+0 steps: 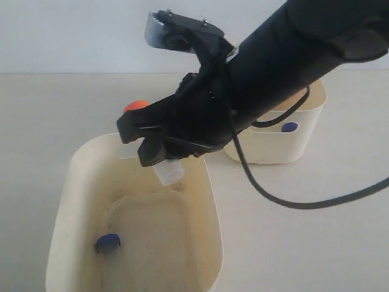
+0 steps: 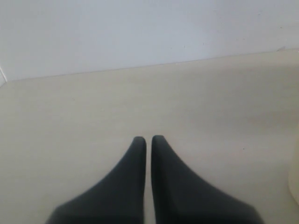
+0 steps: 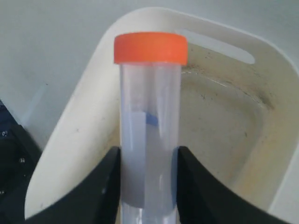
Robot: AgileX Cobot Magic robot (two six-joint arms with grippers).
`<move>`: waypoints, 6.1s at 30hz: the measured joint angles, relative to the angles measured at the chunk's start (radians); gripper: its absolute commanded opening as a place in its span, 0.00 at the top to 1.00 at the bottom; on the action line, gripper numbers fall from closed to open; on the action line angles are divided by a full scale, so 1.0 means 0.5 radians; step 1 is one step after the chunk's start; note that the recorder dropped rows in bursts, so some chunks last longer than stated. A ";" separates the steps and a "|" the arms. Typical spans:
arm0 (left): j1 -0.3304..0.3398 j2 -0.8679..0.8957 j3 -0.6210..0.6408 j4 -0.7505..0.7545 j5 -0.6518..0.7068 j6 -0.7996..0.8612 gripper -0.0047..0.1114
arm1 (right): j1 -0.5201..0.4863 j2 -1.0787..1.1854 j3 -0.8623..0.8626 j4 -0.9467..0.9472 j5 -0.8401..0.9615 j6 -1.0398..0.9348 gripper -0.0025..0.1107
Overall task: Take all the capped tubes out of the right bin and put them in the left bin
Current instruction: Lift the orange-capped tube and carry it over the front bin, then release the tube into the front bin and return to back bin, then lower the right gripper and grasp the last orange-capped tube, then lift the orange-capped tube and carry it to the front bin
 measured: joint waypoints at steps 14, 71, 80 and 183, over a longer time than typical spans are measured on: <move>0.000 0.000 0.000 0.000 0.000 0.000 0.92 | 0.109 0.129 0.000 0.019 -0.201 0.128 0.54; 0.000 0.000 0.000 0.000 0.000 0.000 0.92 | -0.605 0.752 -0.711 -2.372 -0.311 0.034 0.98; 0.000 0.000 0.000 0.000 0.000 0.000 0.92 | -0.840 0.886 -0.711 -1.740 -0.403 -1.131 0.98; 0.000 0.000 0.000 0.000 0.000 0.000 0.92 | -0.991 1.688 -0.996 -1.313 -1.290 -2.132 0.85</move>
